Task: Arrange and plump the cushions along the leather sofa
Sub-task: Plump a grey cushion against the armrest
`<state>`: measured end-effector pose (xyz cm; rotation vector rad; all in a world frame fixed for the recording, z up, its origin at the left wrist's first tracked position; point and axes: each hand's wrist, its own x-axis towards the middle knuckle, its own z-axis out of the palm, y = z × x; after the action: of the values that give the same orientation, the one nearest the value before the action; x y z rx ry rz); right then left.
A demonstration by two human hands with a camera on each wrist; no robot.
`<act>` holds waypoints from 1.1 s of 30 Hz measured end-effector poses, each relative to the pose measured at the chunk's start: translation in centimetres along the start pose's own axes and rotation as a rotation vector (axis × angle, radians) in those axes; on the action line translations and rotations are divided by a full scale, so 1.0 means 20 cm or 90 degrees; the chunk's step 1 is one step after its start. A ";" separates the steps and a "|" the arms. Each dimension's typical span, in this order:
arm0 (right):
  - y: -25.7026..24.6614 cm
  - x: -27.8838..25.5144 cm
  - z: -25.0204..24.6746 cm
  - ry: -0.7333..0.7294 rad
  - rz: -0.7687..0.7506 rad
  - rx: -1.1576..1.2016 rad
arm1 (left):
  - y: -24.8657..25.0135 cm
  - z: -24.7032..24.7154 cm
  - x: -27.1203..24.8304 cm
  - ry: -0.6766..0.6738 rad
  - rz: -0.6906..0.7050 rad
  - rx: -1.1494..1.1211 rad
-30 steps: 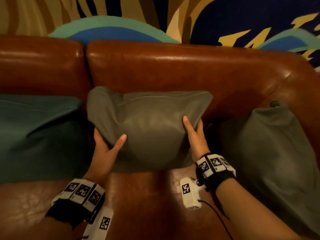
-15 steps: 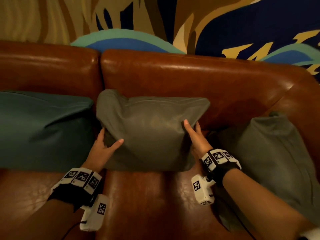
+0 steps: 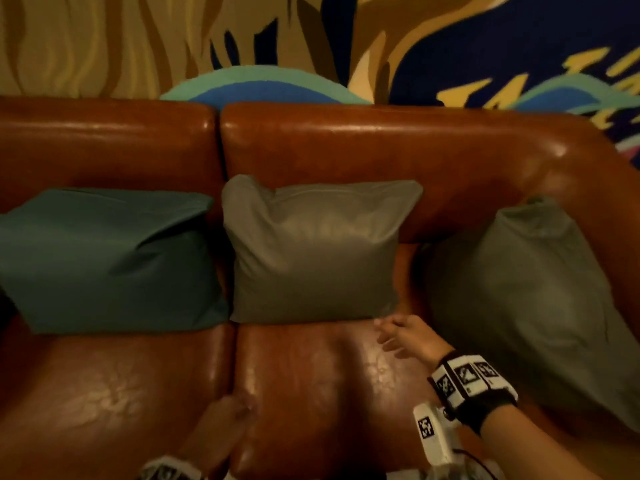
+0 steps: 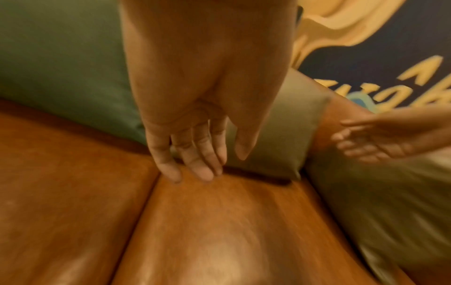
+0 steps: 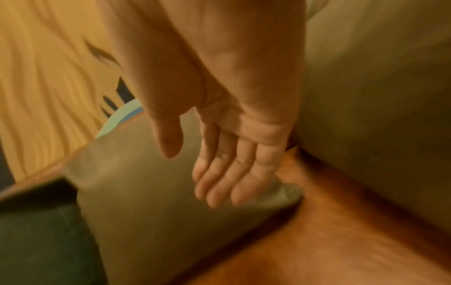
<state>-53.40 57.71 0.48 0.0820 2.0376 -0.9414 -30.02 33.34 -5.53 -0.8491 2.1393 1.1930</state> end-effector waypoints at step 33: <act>1.26 -0.44 -1.00 0.637 0.029 0.661 | 2.32 0.92 0.61 0.268 0.356 -0.049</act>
<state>-51.87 91.03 -1.12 1.3729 2.0618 -2.1140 -69.54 65.28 2.09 -0.5823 2.8131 1.4694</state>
